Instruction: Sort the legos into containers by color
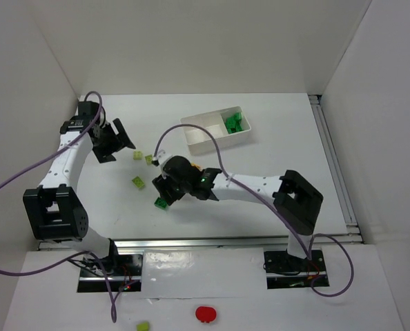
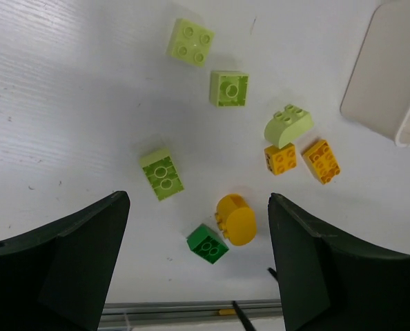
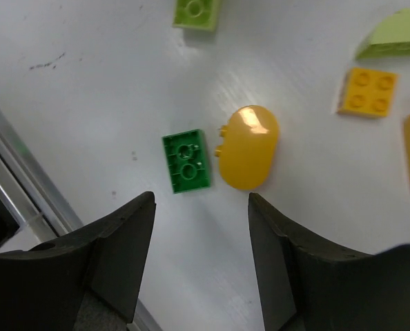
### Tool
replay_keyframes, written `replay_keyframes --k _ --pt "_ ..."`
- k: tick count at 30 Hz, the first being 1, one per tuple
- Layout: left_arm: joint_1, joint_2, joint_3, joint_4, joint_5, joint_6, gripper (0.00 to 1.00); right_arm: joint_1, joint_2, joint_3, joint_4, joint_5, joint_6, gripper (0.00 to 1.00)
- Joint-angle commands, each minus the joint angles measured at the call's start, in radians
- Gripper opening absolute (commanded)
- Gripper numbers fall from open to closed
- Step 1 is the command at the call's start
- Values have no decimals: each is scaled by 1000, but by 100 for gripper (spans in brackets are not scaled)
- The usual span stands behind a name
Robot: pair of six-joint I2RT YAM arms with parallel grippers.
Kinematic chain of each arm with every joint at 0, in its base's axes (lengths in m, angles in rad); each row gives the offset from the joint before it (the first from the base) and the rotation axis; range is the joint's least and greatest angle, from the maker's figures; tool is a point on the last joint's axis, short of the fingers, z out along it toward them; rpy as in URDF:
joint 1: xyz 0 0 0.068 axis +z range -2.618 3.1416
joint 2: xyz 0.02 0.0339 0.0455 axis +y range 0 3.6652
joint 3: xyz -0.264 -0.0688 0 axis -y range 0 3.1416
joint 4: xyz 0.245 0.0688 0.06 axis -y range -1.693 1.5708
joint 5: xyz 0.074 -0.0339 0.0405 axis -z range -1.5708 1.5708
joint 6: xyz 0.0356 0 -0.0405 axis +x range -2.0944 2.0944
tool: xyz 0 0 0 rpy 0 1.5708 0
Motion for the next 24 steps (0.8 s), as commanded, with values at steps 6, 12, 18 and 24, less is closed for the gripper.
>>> replay_keyframes --k 6,12,18,24 --pt "-3 -15 46 -22 19 -24 91 43 123 119 30 -106 -45 64" --pt "6 -24 35 -22 19 -24 91 43 224 196 20 -153 -67 64" --pt "6 -24 35 -22 19 -5 91 43 275 228 11 -103 -76 64" --pt "6 -15 35 -22 19 -5 91 53 324 252 -32 -69 -85 67"
